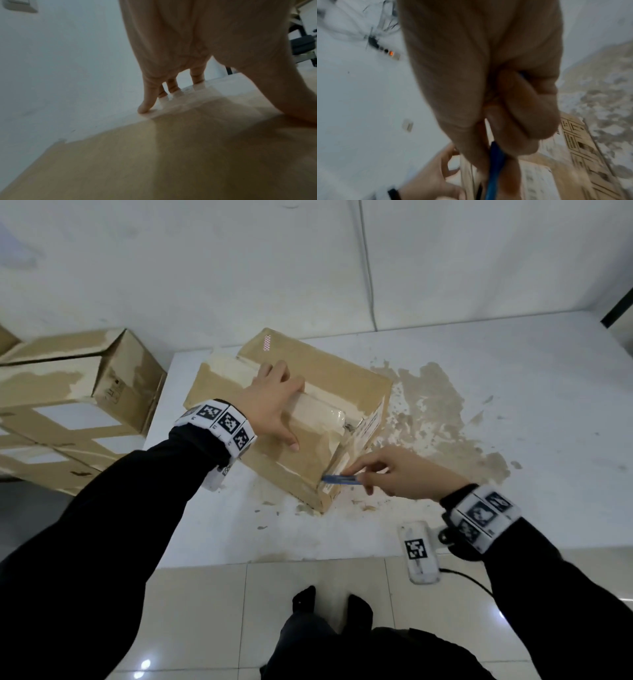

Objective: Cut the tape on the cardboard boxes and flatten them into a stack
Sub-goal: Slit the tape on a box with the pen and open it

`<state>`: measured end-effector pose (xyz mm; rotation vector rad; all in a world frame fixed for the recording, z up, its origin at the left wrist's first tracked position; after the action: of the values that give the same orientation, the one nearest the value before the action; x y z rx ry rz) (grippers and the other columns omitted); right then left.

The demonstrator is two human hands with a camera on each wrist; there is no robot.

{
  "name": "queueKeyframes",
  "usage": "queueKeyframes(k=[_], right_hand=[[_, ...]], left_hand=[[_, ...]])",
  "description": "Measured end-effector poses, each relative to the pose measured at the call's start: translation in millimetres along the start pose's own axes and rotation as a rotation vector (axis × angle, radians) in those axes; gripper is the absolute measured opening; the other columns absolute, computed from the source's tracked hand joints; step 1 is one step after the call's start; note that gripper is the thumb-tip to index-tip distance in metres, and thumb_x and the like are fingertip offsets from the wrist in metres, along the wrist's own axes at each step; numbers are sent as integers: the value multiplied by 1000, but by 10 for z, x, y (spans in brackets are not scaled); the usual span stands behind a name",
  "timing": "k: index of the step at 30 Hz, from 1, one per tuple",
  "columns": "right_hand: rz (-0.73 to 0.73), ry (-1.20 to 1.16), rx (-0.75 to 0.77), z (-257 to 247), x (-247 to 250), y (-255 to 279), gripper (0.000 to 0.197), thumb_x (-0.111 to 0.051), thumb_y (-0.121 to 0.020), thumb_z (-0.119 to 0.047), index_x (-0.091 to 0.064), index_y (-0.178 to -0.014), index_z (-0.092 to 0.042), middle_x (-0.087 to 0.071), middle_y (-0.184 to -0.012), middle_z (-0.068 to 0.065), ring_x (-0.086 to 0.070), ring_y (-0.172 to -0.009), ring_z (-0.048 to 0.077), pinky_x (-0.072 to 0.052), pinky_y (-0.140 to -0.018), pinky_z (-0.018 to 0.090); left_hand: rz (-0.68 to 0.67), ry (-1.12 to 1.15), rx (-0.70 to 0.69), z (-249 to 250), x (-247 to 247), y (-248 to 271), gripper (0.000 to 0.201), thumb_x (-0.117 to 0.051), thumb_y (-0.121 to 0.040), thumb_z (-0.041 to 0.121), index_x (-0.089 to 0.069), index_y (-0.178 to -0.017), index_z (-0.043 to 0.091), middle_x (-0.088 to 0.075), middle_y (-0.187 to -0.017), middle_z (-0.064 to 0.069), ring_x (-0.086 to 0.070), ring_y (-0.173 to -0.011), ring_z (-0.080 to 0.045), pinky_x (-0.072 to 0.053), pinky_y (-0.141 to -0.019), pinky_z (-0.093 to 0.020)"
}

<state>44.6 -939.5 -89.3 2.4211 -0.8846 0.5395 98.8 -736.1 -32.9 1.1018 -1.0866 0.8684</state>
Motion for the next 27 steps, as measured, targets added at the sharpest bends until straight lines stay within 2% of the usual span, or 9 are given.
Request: queueKeyframes(k=[5,7,9,12,15,18,20,23,27], right_hand=[[498,-27,-70,162,465,309,27,-54,-95,-18,-59,-118,-31,-67,-78,-7,-46,-43,6,-36,-38,13],[544,32,-25,109,487,265,26,-55,-94,-17,-64,-116,-28,-64,-79,-9,-47,-49,11,-36,-41,12],[485,133,9,39,387,166,26,-55,-94,-16,-65,-116,-27,-60,-84,-13,-46,-54,3,-36,-49,10],[457,236,14,40,264,88,27,-54,-95,-15,-64,-118,-26,-60,-97,-10,-43,-63,-8,-32,-56,8],[449,223,25,101,198,100,28,-54,-95,-14,-63,-119,-24,-60,-103,-8,-45,-69,-11,-32,-59,7],[451,240,42,112,160,124,28,-55,-94,-12,-64,-118,-23,-56,-97,-12,-45,-72,-10,-33,-61,7],[477,286,49,99,137,136,29,-55,-94,-11,-64,-119,-22,-50,-89,-15,-46,-70,-6,-35,-61,10],[531,369,57,84,97,166,32,-53,-94,-10,-64,-122,-22,-49,-85,-10,-51,-70,10,-43,-61,22],[554,381,40,92,59,169,34,-52,-95,-9,-61,-125,-22,-47,-86,-9,-47,-68,13,-38,-58,24]], left_hand=[[-58,-85,-27,-7,-21,65,81,-63,-68,70,-43,-126,19,-39,-120,-7,-33,-114,-24,-43,-90,-42],[-111,-35,1,39,-26,22,67,-41,-86,68,-48,-129,16,-45,-118,-14,-38,-113,-28,-39,-92,-43],[-148,31,73,71,-67,-34,55,-32,-96,54,-56,-125,14,-48,-117,-19,-41,-113,-32,-36,-96,-43],[-184,143,226,90,-208,-114,39,-35,-97,37,-61,-105,10,-50,-119,-20,-40,-113,-34,-37,-97,-43],[-75,390,369,62,-252,-181,31,-46,-94,28,-65,-89,4,-59,-102,-16,-48,-113,-34,-40,-100,-39],[68,810,525,-28,-284,-183,38,-61,-89,32,-68,-106,-1,-66,-113,-13,-59,-108,-28,-45,-94,-30],[118,1018,609,-24,-326,-155,38,-65,-87,39,-71,-101,4,-67,-105,-6,-60,-99,-25,-41,-86,-24],[160,1067,683,2,-385,-193,34,-69,-83,42,-65,-86,8,-64,-89,-4,-54,-86,-24,-40,-84,-26],[141,1071,716,34,-393,-244,40,-68,-85,36,-62,-109,5,-63,-110,-8,-53,-91,-25,-39,-84,-26]])
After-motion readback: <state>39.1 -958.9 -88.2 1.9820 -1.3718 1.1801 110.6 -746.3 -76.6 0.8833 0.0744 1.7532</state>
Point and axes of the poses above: each hand's wrist, its own y-axis away from the middle knuckle, its own x-axis out of the back of the hand, z = x × y, the point moved 5 cm from there along -y, towards the middle knuckle
